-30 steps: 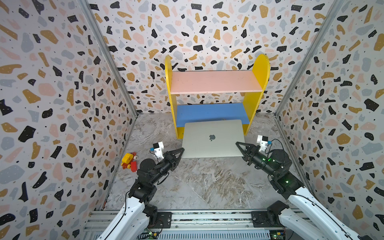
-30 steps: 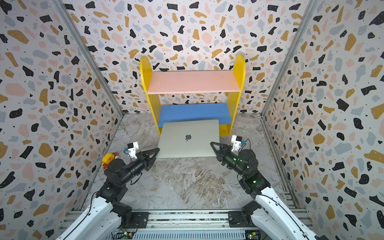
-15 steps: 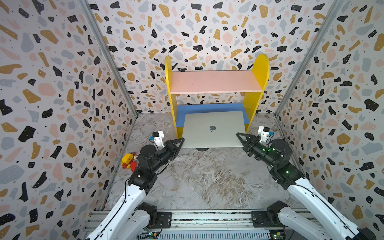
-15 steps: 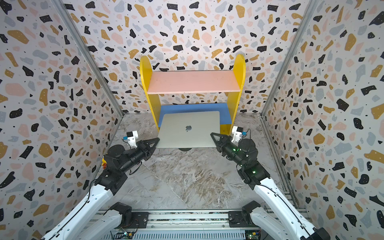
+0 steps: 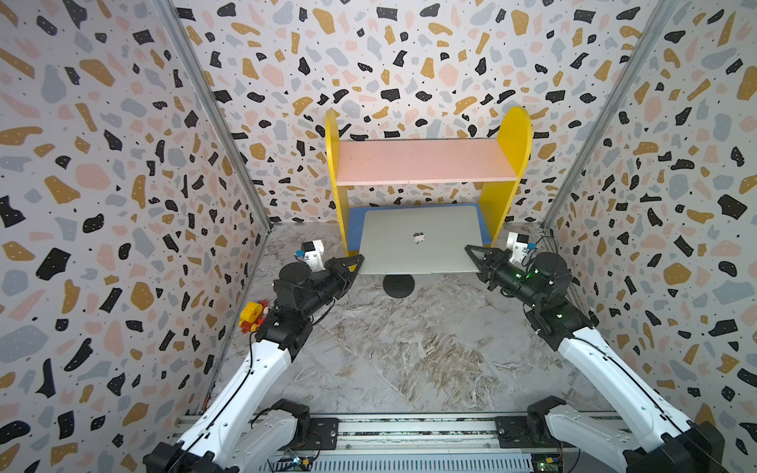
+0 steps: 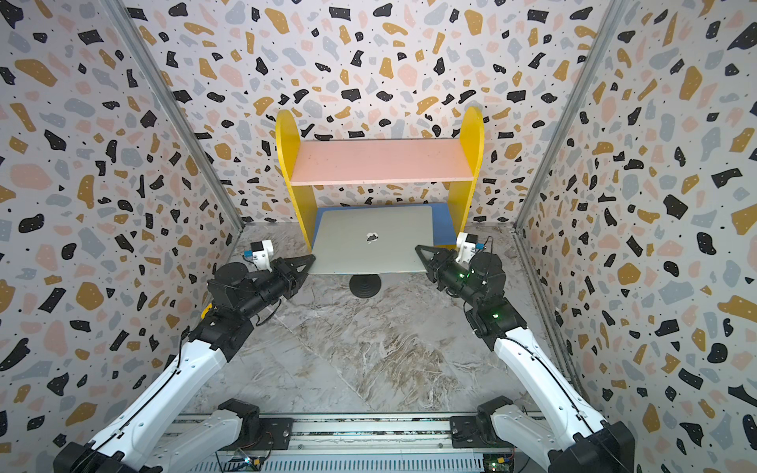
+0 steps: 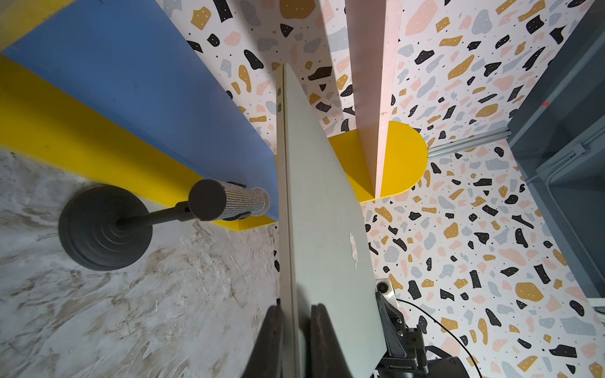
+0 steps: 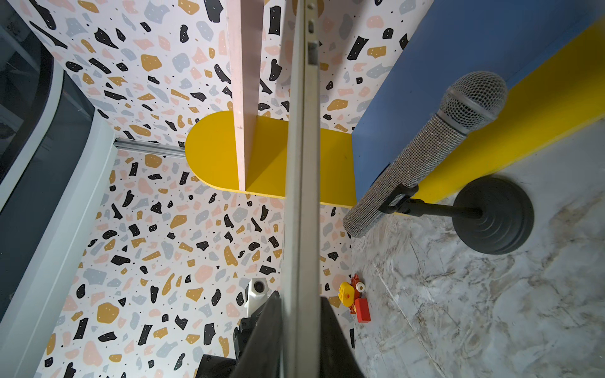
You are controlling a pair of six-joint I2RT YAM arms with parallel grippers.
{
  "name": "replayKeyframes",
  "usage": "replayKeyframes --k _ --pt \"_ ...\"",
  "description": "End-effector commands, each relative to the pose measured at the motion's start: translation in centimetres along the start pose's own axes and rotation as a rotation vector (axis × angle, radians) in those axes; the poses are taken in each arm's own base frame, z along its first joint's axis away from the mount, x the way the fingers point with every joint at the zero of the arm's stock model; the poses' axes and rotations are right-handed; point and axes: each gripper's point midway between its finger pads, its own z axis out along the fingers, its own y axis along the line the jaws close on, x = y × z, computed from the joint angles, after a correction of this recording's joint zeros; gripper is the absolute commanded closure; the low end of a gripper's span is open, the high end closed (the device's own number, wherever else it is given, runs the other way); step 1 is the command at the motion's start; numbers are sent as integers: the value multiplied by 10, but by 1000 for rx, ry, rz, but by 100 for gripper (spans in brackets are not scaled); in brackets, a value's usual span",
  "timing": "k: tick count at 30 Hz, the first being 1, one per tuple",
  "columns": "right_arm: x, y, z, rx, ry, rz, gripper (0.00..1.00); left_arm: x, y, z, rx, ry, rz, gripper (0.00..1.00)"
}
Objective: Close the laptop lid and set it aside
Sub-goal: Pick up the laptop from the center of the board.
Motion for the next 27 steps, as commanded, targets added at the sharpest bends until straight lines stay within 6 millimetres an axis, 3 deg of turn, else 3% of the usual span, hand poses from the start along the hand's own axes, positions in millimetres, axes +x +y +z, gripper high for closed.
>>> replayKeyframes --k 1,27 --pt "17 62 -6 -191 91 -140 100 13 -74 -9 245 92 162 100" --pt "5 81 2 -209 107 -164 100 -4 -119 -3 319 81 190 100"
